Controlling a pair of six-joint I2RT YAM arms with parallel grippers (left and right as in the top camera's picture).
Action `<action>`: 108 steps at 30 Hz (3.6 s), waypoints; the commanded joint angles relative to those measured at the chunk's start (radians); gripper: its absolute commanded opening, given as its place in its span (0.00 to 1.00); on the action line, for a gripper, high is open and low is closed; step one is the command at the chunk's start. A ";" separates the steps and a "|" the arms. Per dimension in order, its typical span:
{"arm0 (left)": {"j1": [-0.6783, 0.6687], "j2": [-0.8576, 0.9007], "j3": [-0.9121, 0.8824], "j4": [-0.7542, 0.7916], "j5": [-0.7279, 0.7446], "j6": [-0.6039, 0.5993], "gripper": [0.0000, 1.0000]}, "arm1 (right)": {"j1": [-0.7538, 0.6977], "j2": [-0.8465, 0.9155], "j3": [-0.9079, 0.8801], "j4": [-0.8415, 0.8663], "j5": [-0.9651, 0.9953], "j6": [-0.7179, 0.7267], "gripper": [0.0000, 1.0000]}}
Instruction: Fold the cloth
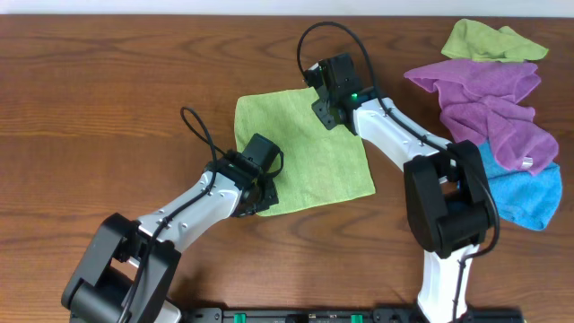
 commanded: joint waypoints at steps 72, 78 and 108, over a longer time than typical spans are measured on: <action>0.215 0.030 0.019 -0.030 0.312 0.074 0.61 | -0.374 -0.352 -0.372 -0.399 -0.701 0.389 0.65; 0.204 0.041 0.017 -0.038 0.316 0.092 0.56 | -0.374 -0.300 -0.377 -0.384 -0.738 0.406 0.61; 0.165 0.041 -0.037 -0.032 0.288 0.063 0.06 | -0.383 -0.251 -0.378 -0.497 -0.644 0.422 0.50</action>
